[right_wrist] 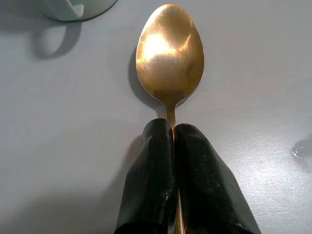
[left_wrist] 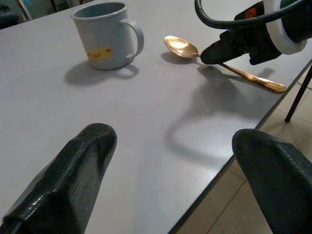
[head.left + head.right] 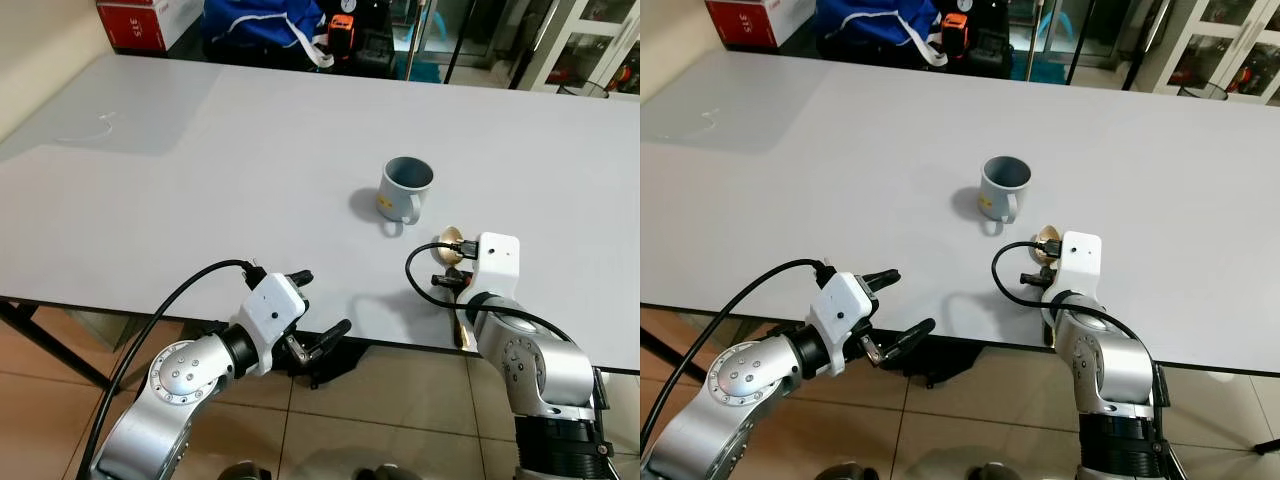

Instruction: Setting the table

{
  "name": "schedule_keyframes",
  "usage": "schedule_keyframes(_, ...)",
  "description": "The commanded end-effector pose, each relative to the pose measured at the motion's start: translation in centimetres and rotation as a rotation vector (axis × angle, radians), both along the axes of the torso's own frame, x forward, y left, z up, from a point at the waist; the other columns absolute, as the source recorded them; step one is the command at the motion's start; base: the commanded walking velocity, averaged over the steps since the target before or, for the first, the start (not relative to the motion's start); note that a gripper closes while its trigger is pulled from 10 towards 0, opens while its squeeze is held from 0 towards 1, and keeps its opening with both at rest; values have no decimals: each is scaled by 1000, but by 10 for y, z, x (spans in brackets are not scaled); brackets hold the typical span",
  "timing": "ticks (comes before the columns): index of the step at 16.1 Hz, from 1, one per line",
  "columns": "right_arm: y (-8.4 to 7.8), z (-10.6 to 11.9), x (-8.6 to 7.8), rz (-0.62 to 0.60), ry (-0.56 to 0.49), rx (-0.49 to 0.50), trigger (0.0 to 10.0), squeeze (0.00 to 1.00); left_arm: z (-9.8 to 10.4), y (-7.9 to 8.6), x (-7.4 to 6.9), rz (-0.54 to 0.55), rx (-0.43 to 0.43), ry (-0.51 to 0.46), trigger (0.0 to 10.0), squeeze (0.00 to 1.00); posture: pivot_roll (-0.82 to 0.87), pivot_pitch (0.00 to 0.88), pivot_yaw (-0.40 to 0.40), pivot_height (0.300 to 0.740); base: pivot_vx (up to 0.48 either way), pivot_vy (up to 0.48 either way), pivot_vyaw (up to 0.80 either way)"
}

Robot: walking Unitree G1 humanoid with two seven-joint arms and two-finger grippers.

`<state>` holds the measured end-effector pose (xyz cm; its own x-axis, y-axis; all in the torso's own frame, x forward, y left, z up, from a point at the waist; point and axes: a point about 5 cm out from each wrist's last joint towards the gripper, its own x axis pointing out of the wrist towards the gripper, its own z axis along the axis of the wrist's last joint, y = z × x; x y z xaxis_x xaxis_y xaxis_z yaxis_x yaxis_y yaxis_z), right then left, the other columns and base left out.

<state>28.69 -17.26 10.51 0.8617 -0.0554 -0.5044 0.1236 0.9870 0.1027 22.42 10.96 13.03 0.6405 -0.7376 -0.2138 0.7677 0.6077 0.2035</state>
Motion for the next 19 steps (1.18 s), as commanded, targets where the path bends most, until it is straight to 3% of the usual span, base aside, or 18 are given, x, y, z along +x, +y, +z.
schedule_keyframes(1,-1,4,3,13,-9,-8,10000,0,0,-2,-5,-25,13,10,10000,0,14,123,-44,740,0,0,0)
schedule_keyframes(8,-19,16,15,14,-28,23,10000,0,3,0,-10,-37,49,22,10000,0,9,171,-35,740,0,0,0)
schedule_keyframes(13,-25,14,12,-49,-22,101,10000,0,14,2,-8,-16,45,-13,10000,0,-1,212,-45,740,0,0,0)
schedule_keyframes(19,-21,17,14,-38,-18,118,10000,0,15,1,-7,-40,50,-5,10000,0,1,207,-31,740,0,0,0)
